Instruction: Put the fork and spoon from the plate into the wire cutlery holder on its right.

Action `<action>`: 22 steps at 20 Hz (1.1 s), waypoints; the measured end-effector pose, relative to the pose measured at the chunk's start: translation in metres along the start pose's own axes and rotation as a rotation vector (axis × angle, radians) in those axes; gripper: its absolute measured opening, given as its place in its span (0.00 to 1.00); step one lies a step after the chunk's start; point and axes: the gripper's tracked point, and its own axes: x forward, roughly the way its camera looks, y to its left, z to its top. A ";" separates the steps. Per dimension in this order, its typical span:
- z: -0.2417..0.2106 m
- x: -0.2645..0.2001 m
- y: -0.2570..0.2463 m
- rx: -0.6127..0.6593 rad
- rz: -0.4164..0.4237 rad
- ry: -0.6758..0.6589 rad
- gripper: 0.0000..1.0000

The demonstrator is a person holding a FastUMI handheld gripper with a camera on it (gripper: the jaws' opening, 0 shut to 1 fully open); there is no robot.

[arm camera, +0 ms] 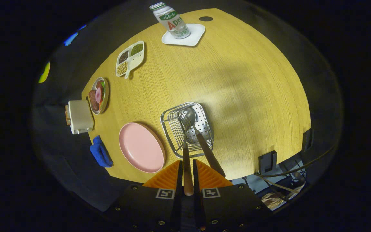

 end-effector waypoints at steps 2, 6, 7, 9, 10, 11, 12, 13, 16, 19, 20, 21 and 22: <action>0.013 -0.005 -0.002 -0.002 -0.007 -0.079 0.17; 0.048 -0.021 0.006 -0.048 -0.018 -0.313 0.17; 0.057 -0.028 0.011 -0.064 -0.020 -0.382 0.17; 0.067 -0.043 0.020 -0.104 -0.027 -0.497 0.17; 0.071 -0.049 0.025 -0.129 -0.034 -0.551 0.17; 0.076 -0.058 0.030 -0.162 -0.046 -0.616 0.17; 0.079 -0.067 0.036 -0.191 -0.052 -0.666 0.17; 0.082 -0.076 0.046 -0.226 -0.055 -0.722 0.17; 0.087 -0.111 0.073 -0.295 -0.060 -0.887 0.17; 0.086 -0.150 0.106 -0.345 -0.048 -1.054 0.17; 0.085 -0.159 0.115 -0.363 -0.043 -1.099 0.17; 0.082 -0.171 0.125 -0.384 -0.037 -1.143 0.17; 0.079 -0.182 0.136 -0.402 -0.033 -1.183 0.17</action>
